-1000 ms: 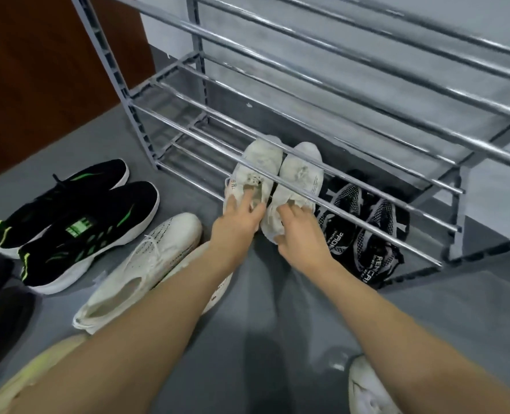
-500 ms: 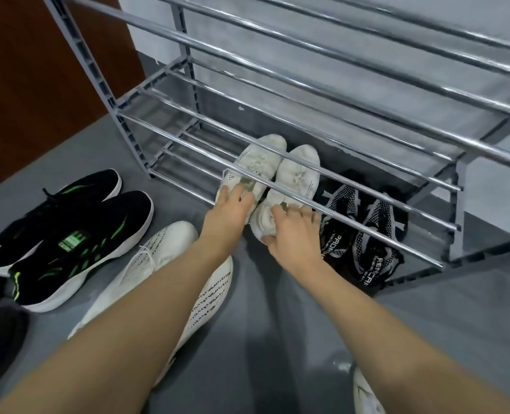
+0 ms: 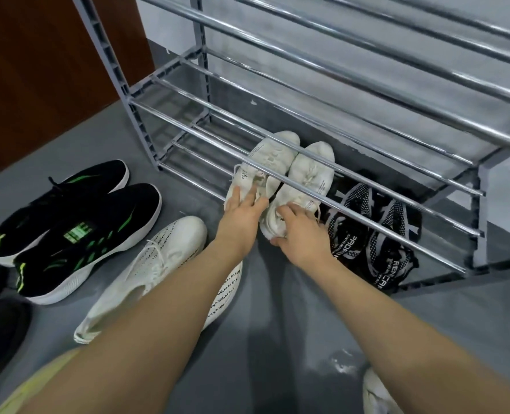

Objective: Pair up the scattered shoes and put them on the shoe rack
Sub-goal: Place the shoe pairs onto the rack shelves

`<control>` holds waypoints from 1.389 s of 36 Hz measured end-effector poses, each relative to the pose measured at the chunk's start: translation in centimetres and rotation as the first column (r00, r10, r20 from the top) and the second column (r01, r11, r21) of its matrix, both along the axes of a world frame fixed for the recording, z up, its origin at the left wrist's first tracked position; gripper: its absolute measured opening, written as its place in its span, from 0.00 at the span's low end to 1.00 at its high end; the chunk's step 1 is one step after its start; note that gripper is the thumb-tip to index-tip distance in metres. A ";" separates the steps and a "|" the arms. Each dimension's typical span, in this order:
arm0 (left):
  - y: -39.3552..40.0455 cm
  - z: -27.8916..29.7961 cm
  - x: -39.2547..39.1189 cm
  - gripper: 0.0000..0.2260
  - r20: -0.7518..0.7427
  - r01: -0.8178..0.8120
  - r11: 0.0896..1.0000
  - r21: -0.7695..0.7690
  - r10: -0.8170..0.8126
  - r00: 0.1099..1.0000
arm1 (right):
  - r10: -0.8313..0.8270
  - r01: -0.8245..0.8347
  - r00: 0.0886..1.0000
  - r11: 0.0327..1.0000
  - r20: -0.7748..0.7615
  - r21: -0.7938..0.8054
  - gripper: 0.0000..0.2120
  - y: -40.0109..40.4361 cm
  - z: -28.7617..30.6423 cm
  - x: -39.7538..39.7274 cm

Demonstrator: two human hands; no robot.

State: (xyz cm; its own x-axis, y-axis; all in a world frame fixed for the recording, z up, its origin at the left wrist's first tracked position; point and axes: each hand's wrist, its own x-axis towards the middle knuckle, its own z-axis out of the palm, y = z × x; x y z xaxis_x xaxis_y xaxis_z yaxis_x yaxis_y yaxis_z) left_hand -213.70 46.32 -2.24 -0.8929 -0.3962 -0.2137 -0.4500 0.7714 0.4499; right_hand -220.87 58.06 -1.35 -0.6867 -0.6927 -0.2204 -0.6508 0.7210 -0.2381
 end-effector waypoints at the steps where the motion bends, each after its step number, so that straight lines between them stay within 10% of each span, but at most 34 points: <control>1: -0.1 -0.1 0.0 0.25 0.004 0.003 1.000 0.000 -0.003 1.000 | -0.005 0.005 1.000 1.000 0.016 -0.013 0.29 -0.1 0.0 0.0; 18: 0.9 2.3 5.5 0.39 -0.035 0.028 0.998 -0.054 -0.030 0.999 | -0.151 0.104 0.930 0.983 -0.334 -0.154 0.42 0.3 0.0 6.0; 28: 0.2 3.8 13.3 0.27 0.075 0.106 0.959 -0.262 -0.090 0.993 | -0.125 0.069 0.955 0.975 -0.268 -0.209 0.32 0.4 0.8 13.2; 38: -0.1 3.0 22.2 0.18 0.300 0.109 0.952 -0.286 -0.019 0.954 | 0.208 -0.183 0.970 0.966 0.127 -0.182 0.16 -0.4 0.6 21.6; 50: -1.3 1.0 26.2 0.27 0.290 0.085 0.870 -0.485 0.068 0.955 | 0.314 -0.295 0.938 0.946 0.148 -0.133 0.18 -2.0 -1.8 25.7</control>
